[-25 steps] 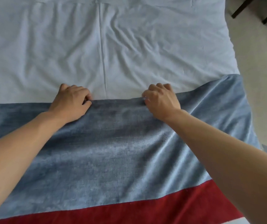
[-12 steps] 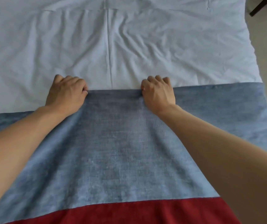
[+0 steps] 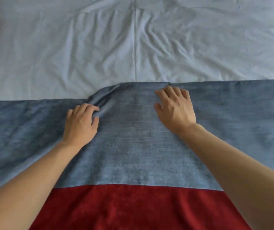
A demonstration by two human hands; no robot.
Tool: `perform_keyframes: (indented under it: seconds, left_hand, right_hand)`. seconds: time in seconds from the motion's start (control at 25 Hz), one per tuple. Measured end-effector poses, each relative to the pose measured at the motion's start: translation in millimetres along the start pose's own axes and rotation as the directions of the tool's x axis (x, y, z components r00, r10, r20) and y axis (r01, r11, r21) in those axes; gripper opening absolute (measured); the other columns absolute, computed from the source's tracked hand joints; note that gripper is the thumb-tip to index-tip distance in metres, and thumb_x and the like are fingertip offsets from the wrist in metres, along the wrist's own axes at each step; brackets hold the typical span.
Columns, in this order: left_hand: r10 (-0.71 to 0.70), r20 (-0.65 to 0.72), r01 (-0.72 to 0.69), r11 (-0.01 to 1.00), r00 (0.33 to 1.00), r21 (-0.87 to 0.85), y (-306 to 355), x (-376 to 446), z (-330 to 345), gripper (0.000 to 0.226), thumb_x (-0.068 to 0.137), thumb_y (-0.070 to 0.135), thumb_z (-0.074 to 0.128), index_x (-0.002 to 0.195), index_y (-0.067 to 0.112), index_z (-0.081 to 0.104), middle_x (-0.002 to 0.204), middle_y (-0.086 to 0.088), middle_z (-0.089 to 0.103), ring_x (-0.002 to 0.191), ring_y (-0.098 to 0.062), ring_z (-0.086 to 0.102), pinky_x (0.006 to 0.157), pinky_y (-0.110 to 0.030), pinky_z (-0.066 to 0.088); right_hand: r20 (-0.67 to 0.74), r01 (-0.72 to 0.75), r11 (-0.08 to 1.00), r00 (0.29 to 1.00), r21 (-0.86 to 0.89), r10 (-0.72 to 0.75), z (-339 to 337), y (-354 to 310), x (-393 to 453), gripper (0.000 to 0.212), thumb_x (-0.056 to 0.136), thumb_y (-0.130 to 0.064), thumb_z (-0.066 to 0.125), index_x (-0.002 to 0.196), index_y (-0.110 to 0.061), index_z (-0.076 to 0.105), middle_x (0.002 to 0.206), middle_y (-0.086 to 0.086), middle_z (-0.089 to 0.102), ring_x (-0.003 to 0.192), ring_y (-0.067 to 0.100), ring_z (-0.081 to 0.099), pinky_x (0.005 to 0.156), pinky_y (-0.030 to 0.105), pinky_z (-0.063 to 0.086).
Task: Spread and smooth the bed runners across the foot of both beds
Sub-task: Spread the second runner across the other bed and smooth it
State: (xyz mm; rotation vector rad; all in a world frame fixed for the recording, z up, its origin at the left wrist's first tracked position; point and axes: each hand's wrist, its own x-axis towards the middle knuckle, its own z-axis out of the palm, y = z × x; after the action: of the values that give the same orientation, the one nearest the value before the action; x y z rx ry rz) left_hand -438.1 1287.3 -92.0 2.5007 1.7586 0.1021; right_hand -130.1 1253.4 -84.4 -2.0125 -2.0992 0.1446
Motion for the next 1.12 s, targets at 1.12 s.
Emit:
perform_keyframes:
  seconds: [1.12]
  left_hand:
    - [-0.033,0.146,0.032,0.999,0.989,0.015,-442.8,67.6,-32.9,0.017,0.085,0.016,0.055,0.088,0.027,0.067,0.096,0.002,0.071,0.091,-0.028,0.058,0.084,-0.042,0.032]
  right_hand:
    - [0.191,0.068,0.995,0.98,-0.078,-0.052,133.4,-359.7,186.3,0.018,0.085,-0.011,0.052,0.097,-0.013,0.065,0.094,0.002,0.063,0.092,0.026,0.056,0.096,0.037,0.035]
